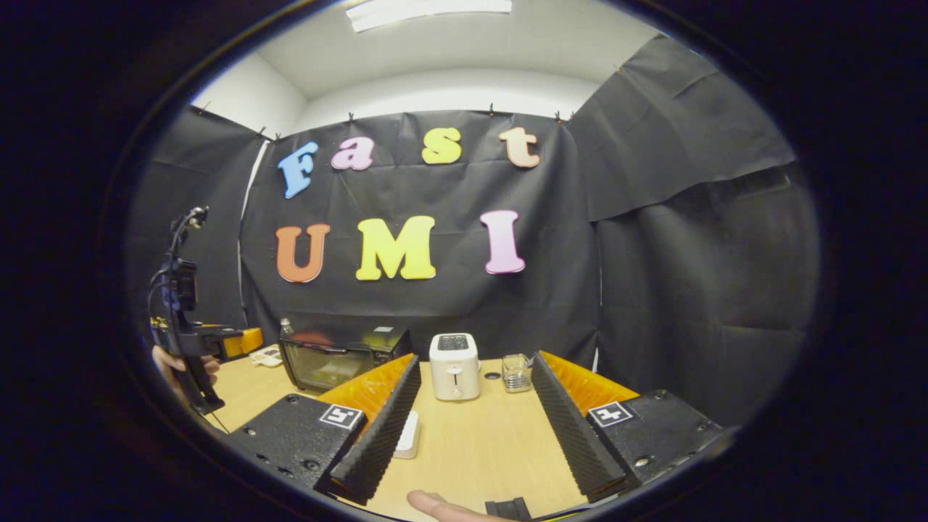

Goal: Open the electric oven with the left hand, put the food in, and close the electric oven.

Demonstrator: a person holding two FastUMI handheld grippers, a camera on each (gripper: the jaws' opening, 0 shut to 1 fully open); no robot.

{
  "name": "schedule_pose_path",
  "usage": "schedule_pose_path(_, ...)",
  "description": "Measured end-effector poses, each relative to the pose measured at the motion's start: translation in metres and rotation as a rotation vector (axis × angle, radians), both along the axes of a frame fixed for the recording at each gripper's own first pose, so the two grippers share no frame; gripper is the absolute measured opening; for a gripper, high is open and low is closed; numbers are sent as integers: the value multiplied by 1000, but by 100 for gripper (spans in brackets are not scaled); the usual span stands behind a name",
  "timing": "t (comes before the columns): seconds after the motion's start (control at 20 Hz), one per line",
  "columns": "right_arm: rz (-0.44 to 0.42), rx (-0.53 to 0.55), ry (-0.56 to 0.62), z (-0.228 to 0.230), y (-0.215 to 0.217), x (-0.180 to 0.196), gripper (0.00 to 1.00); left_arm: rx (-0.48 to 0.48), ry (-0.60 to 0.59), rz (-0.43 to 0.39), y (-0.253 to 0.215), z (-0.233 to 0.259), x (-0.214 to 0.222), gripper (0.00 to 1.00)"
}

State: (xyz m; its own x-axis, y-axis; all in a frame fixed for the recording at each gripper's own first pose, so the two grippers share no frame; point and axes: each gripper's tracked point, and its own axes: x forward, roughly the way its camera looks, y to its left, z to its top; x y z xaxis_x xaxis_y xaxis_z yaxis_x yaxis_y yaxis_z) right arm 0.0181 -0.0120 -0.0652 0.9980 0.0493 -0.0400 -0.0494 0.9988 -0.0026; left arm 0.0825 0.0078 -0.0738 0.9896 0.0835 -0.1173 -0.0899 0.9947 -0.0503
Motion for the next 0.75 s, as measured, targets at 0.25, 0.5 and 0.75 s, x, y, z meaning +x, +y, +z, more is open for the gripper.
schedule_pose_path(0.25, 33, -27, -63, 15, 28, -27, 98, 27, -92, 2, 0, 35, -77, 100)
schedule_pose_path(0.5, 44, -58, -66, 10, 47, -53, 98, 2, -157, 19, 1, 46, -138, 96)
schedule_pose_path(0.75, 79, -68, -138, 31, 60, -77, 98, -18, -161, -6, 1, 46, -159, 82)
